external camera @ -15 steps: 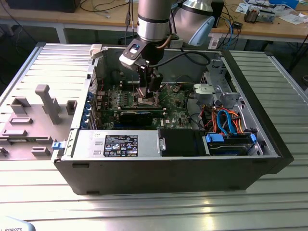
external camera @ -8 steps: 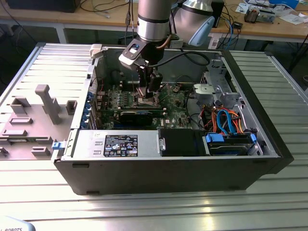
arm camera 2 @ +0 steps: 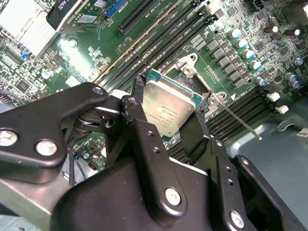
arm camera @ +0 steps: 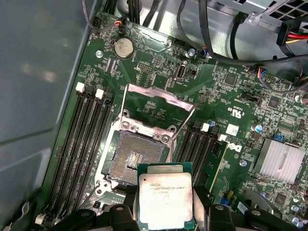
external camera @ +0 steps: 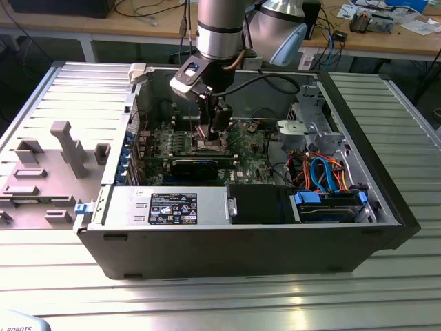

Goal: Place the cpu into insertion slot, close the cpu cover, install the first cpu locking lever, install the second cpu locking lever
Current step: 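Place the cpu into insertion slot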

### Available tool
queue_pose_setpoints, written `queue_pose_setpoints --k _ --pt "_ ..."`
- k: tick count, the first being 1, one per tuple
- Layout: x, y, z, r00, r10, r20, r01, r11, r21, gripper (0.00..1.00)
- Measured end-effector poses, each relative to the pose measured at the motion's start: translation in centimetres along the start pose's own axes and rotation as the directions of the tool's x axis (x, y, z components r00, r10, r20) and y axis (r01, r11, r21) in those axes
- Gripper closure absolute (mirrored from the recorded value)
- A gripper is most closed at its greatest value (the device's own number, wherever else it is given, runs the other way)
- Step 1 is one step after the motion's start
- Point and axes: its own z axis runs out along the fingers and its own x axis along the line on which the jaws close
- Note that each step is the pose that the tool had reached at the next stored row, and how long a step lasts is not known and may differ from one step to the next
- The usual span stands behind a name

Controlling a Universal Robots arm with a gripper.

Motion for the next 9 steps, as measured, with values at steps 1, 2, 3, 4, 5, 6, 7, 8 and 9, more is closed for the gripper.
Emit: queue_pose_setpoints --k 1,2,3,4,5,6,7,8,9 --pt "0.00 0.00 0.00 1.0000 0.001 -0.0001 -0.001 1.0000 0.0000 0.45" --pt "0.00 0.00 0.00 1.0000 0.003 -0.0002 -0.003 1.0000 0.0001 0.45" --pt "0.00 0.00 0.00 1.0000 0.004 -0.0003 -0.004 1.0000 0.0003 0.45" --pt "0.00 0.00 0.00 1.0000 0.006 -0.0004 -0.006 1.0000 0.0004 0.45" --pt "0.00 0.00 0.00 1.0000 0.007 -0.0005 -0.007 1.0000 0.0005 0.45" --pt "0.00 0.00 0.00 1.0000 0.009 -0.0006 -0.009 1.0000 0.0005 0.45" --pt "0.00 0.00 0.01 0.9999 0.010 -0.0008 -0.010 0.9999 0.0006 0.45" --pt "0.00 0.00 0.01 0.9999 0.013 -0.0009 -0.013 0.9999 0.0008 0.45" --pt "0.00 0.00 0.01 0.9999 0.015 -0.0012 -0.015 0.9999 0.0009 0.45"
